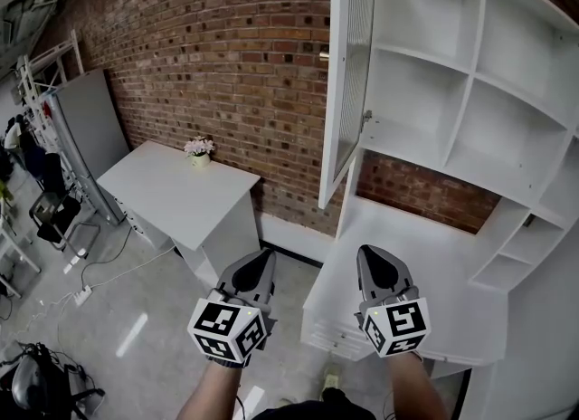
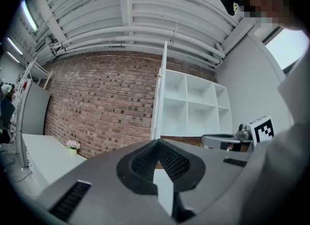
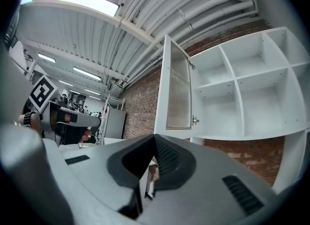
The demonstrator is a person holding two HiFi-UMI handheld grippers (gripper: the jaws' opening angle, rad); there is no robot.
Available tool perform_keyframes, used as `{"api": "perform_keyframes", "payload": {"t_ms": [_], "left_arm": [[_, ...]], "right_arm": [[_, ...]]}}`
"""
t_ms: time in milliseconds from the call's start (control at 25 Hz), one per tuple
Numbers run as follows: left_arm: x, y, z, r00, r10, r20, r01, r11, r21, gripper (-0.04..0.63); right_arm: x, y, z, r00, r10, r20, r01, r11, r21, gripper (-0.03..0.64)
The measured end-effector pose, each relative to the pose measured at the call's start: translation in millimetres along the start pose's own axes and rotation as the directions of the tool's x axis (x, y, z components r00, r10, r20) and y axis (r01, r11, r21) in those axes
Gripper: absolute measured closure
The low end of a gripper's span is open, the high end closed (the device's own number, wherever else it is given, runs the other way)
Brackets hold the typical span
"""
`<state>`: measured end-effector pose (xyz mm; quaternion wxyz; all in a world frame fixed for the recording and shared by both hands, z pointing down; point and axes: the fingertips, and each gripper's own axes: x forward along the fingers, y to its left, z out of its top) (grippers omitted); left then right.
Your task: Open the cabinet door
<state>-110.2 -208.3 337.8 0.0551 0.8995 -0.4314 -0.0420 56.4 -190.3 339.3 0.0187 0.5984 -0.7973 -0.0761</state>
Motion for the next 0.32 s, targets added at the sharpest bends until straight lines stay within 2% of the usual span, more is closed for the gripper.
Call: {"api": "perform_keyframes", "payload": {"t_ms": [320], "left_arm": [[4.1,-0.5,4.4,1.000,0.001,-0.003,-0.001,1.000,0.003,0.591]], "right_arm": [[3.7,-3.0,1.9,1.000,0.005,-0.005,-0.005,1.000,-0.003,0.614]]}}
